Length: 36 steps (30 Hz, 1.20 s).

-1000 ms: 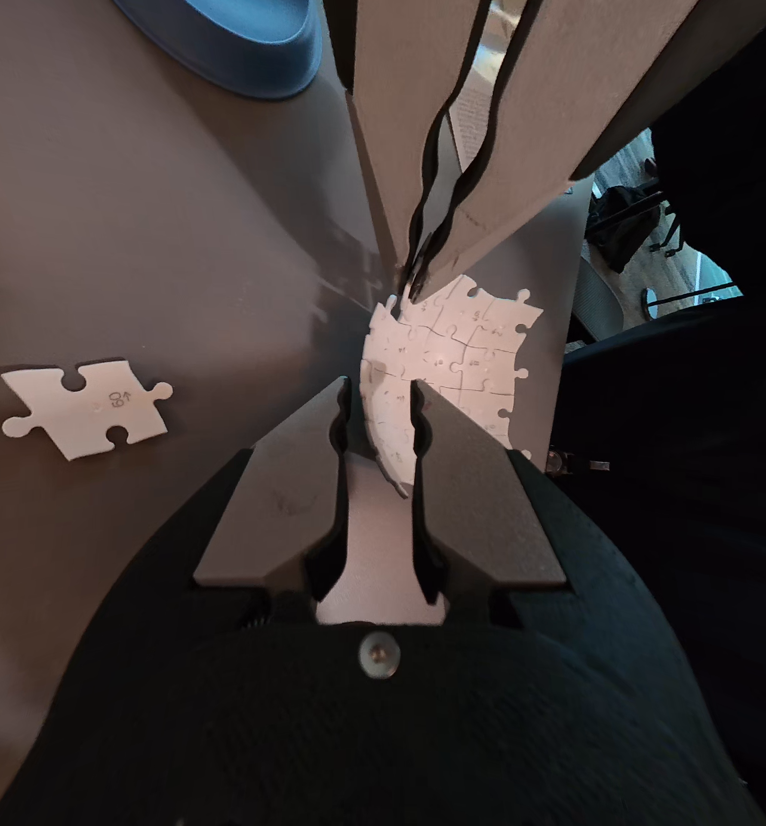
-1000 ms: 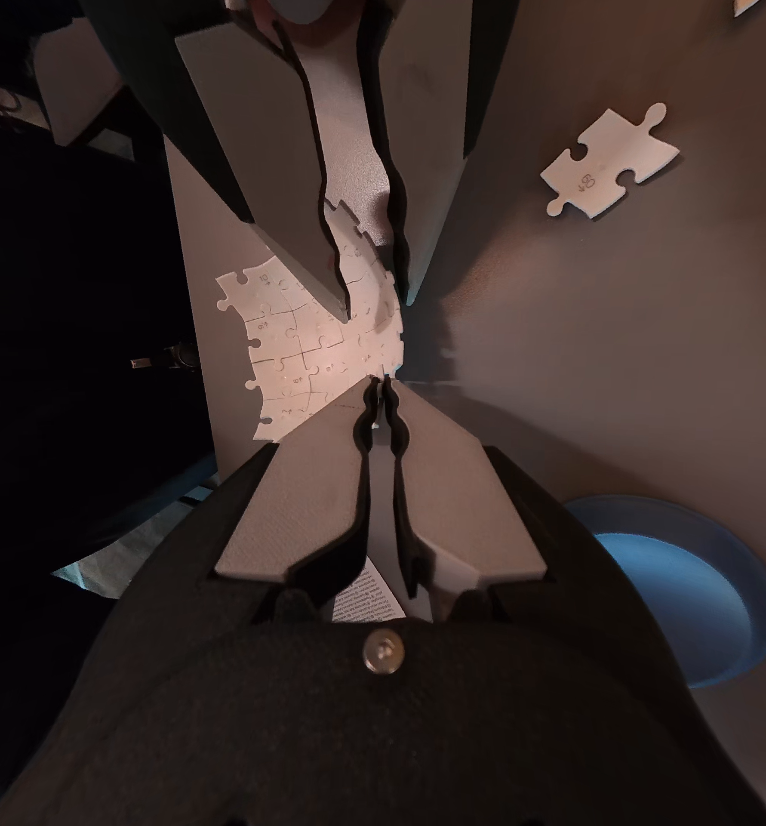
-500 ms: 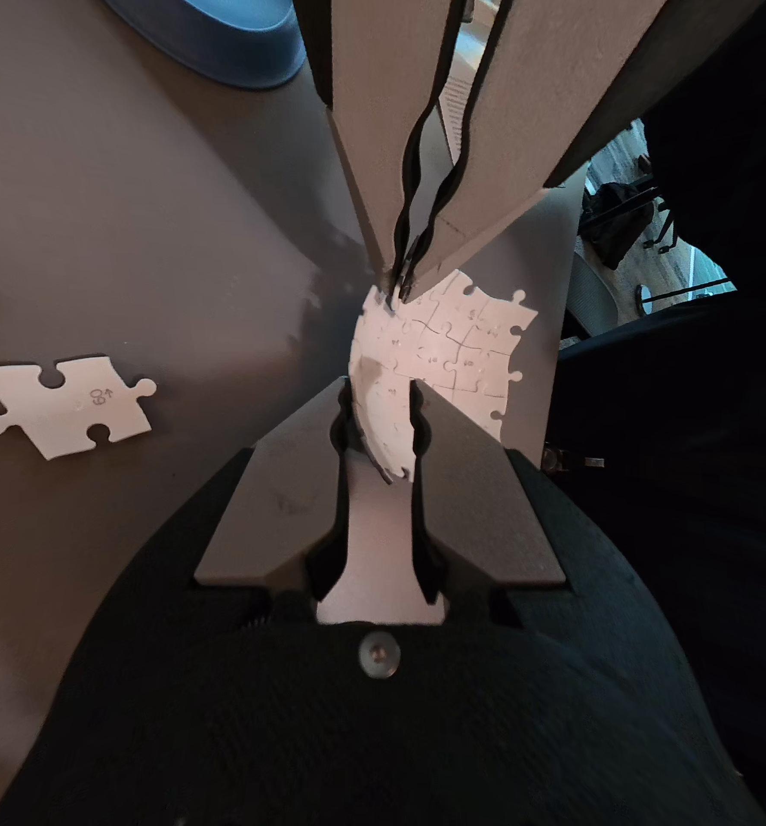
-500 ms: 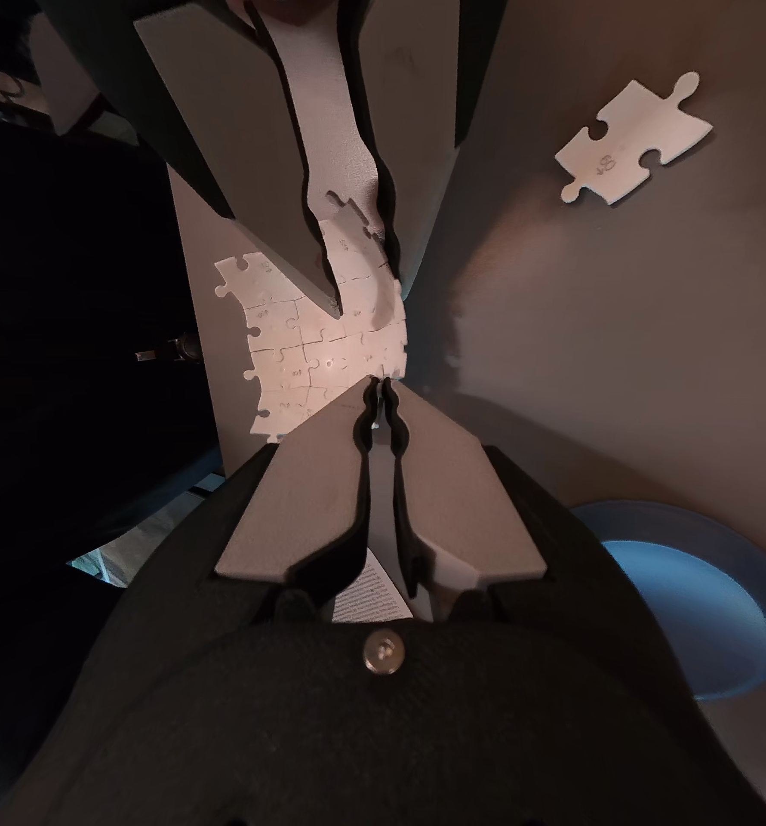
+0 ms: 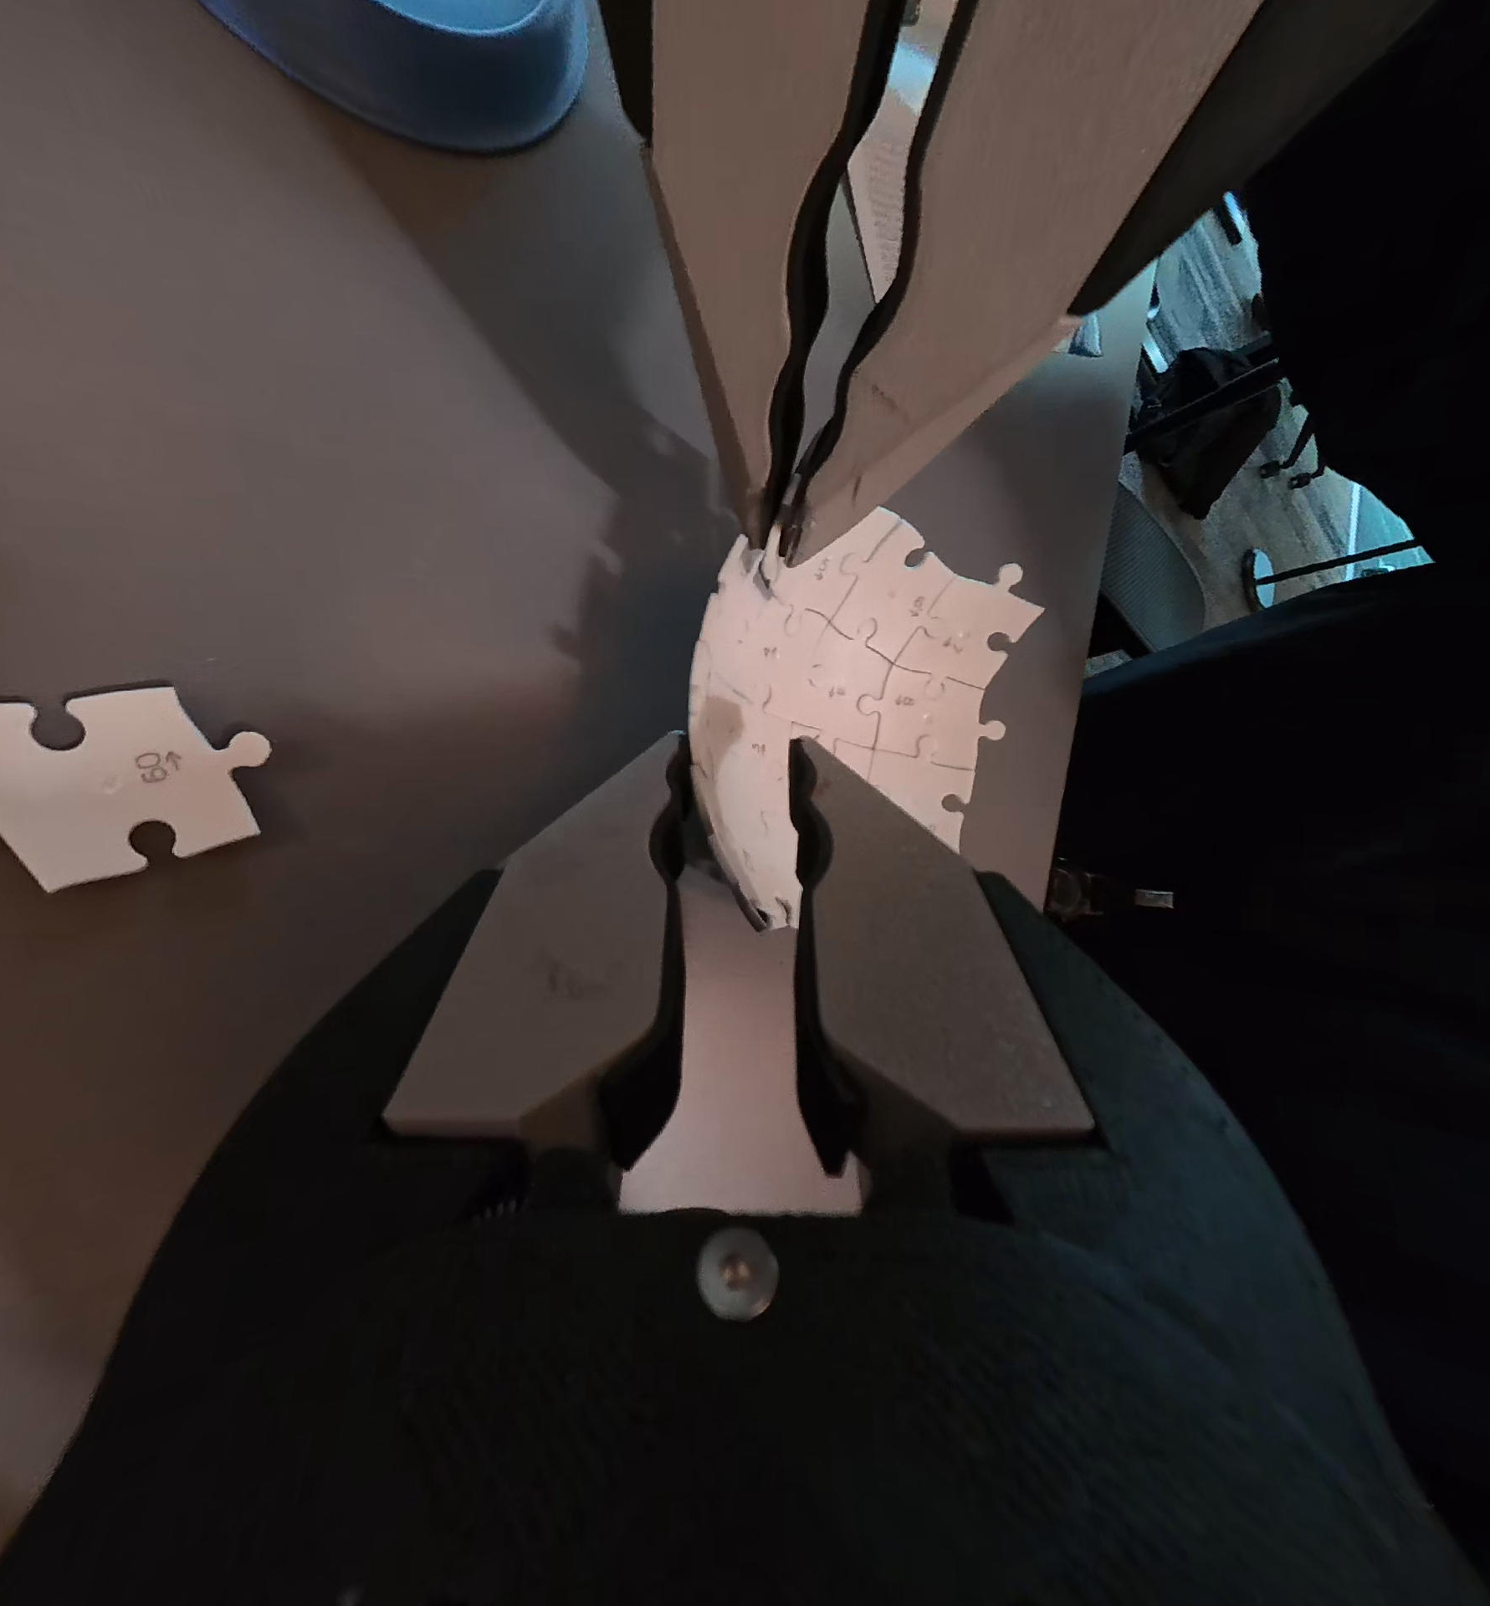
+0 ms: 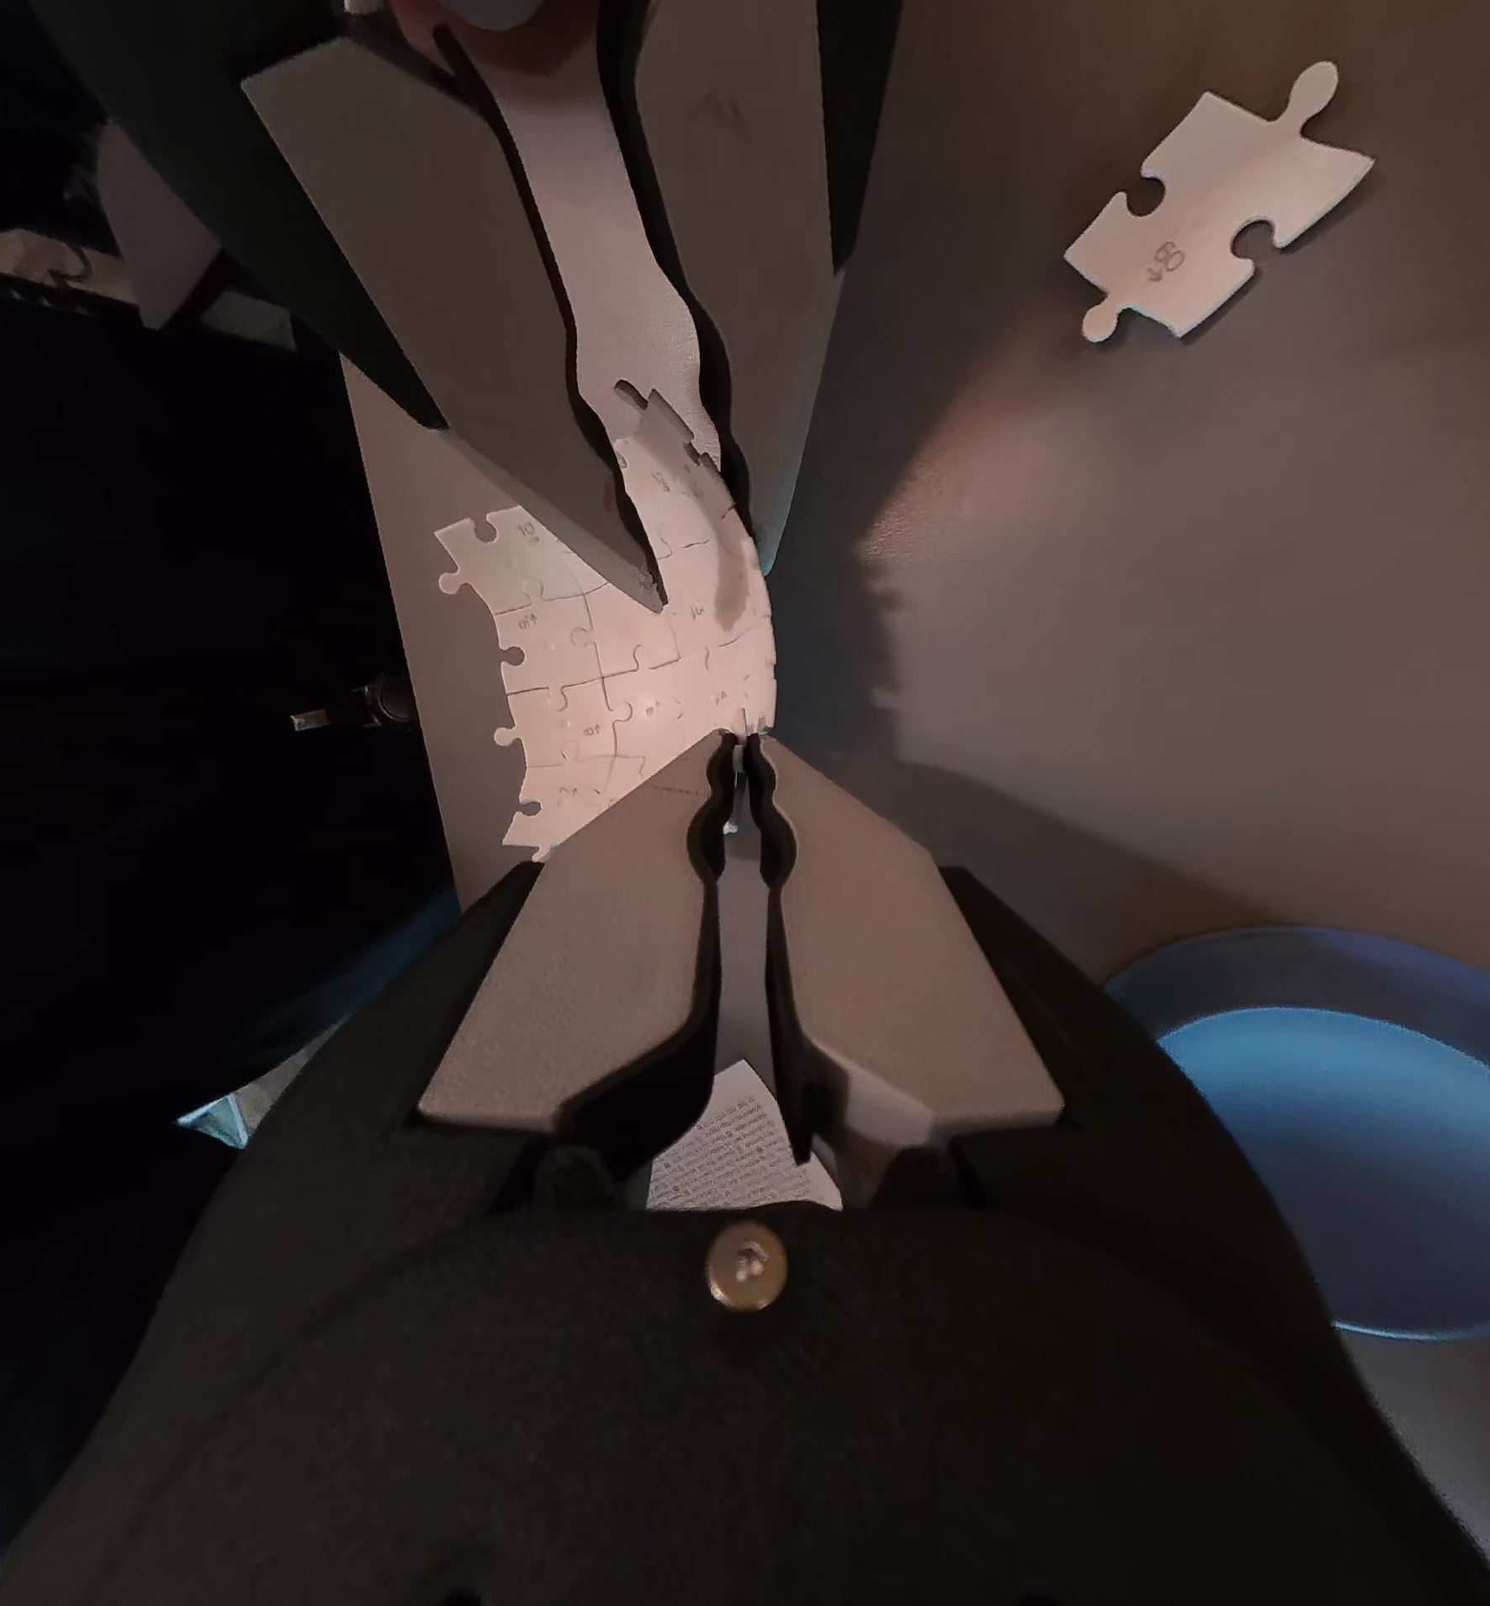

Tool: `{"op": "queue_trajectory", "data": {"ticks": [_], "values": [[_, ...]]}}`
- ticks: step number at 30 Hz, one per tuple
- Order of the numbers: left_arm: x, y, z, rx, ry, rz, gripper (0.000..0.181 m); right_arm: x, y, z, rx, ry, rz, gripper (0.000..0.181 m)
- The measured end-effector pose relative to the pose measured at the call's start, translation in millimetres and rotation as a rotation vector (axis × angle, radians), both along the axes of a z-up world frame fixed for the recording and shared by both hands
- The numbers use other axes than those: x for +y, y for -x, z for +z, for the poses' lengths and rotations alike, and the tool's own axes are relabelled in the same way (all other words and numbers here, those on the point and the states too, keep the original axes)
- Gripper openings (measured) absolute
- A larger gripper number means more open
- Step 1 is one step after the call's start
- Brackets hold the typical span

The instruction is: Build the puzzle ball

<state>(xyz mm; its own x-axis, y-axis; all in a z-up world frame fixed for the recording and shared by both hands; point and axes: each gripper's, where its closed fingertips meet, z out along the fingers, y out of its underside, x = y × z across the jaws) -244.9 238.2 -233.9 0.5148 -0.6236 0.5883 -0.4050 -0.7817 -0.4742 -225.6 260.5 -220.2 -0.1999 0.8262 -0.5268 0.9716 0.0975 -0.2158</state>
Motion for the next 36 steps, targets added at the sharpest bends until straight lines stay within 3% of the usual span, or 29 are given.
{"op": "queue_trajectory", "data": {"ticks": [7, 12, 18, 28, 36], "values": [[-2, -1, -1, -0.009, 0.014, 0.035, 0.015, -2, -4, 1, 0.004, -0.012, -0.014, 0.0], [-2, 1, 1, 0.007, 0.023, 0.038, 0.029, -2, -3, 0, 0.021, -0.02, -0.018, 0.0], [11, 2, 14, -0.022, 0.004, 0.035, 0.033, 3, -1, 2, 0.049, -0.012, -0.03, 0.0], [15, -17, 4, -0.03, 0.08, -0.107, 0.041, 6, 3, 4, 0.067, 0.003, -0.032, 0.0], [10, -12, -3, -0.023, 0.1, -0.105, 0.024, 4, 3, 3, 0.065, 0.008, -0.007, 0.0]]}}
